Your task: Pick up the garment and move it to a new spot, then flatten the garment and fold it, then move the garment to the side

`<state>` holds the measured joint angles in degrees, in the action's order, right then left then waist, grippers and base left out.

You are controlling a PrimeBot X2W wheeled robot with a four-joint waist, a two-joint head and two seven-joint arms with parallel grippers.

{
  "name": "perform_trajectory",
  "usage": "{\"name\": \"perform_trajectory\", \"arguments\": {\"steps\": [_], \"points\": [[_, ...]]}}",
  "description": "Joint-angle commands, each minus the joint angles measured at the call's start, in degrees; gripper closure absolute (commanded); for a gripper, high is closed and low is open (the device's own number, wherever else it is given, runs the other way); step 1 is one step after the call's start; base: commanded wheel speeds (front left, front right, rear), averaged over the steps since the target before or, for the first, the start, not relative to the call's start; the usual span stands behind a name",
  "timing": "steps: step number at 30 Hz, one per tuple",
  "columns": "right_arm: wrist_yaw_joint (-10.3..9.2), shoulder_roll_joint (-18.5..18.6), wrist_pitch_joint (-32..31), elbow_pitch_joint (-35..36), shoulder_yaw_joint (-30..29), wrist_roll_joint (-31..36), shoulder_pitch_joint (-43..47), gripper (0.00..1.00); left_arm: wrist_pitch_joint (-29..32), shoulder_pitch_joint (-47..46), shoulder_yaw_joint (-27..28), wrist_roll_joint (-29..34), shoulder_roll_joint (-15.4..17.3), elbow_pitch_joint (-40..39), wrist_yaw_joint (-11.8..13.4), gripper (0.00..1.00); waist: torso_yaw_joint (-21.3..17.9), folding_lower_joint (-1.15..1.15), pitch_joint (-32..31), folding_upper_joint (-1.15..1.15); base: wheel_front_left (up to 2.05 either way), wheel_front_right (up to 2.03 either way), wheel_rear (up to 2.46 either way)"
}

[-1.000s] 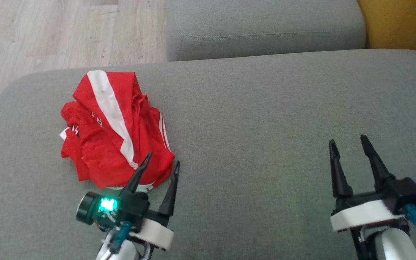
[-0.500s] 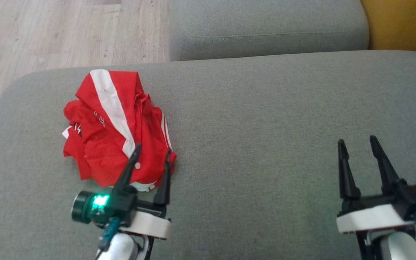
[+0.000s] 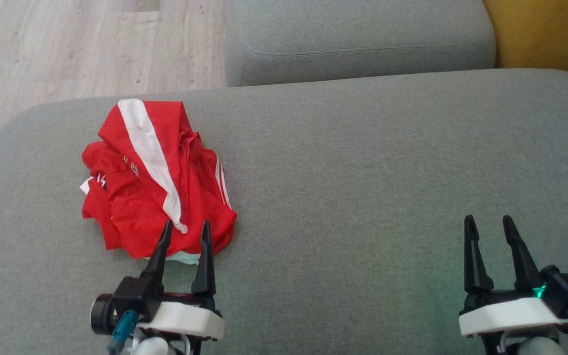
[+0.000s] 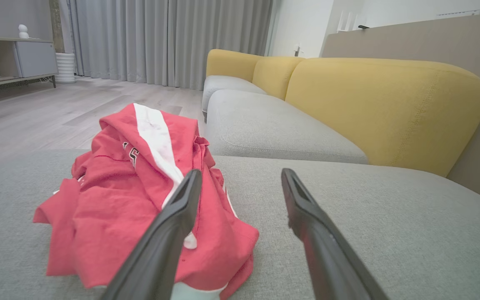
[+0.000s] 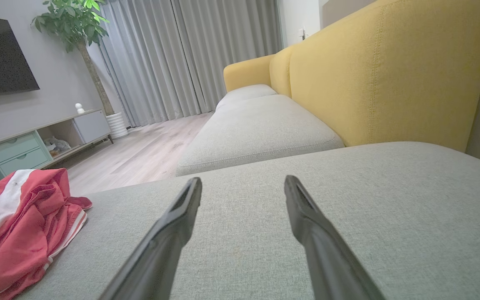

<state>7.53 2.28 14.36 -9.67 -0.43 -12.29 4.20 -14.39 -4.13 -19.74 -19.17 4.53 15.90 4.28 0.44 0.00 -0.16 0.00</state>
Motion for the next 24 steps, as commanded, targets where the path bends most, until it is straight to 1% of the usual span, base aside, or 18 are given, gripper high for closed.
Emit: {"name": "perform_trajectory", "arguments": {"steps": [1,7,10,20,21,24], "points": [[-0.04,0.6,0.6,1.5,1.4,-0.3,-2.0,0.00,-0.6,-1.8,2.5,1.0,-0.4,-1.4,-0.5,0.00,0.0,0.00,-0.1,0.00,0.00,0.00,0.00],[-0.04,0.6,0.6,1.4,1.6,-0.1,-2.3,0.00,-0.6,-2.0,3.4,2.3,-1.0,-1.0,-1.5,0.00,0.4,0.00,-0.2,0.00,0.00,0.00,0.00],[-0.04,0.6,0.6,1.3,2.0,0.1,-2.3,0.00,-0.6,-2.0,3.7,3.0,-1.1,-0.8,-1.9,0.00,1.3,0.00,-0.4,0.00,0.00,0.00,0.00],[-0.04,0.6,0.6,0.8,4.3,0.0,-1.9,0.00,-0.6,-1.4,5.9,5.2,-1.4,-0.5,-2.1,0.00,7.4,0.00,-1.0,0.00,0.00,0.00,0.00],[-0.04,0.6,0.6,0.8,4.3,0.0,-1.9,0.00,-0.6,-1.4,5.9,5.2,-1.4,-0.5,-2.1,0.00,7.4,0.00,-1.0,0.00,0.00,0.00,0.00],[-0.04,0.6,0.6,0.8,5.3,0.2,-1.9,0.00,-0.6,-1.1,6.6,5.5,-1.4,-0.5,-2.2,0.00,9.6,0.00,-1.2,0.00,0.00,0.00,0.00]]}}
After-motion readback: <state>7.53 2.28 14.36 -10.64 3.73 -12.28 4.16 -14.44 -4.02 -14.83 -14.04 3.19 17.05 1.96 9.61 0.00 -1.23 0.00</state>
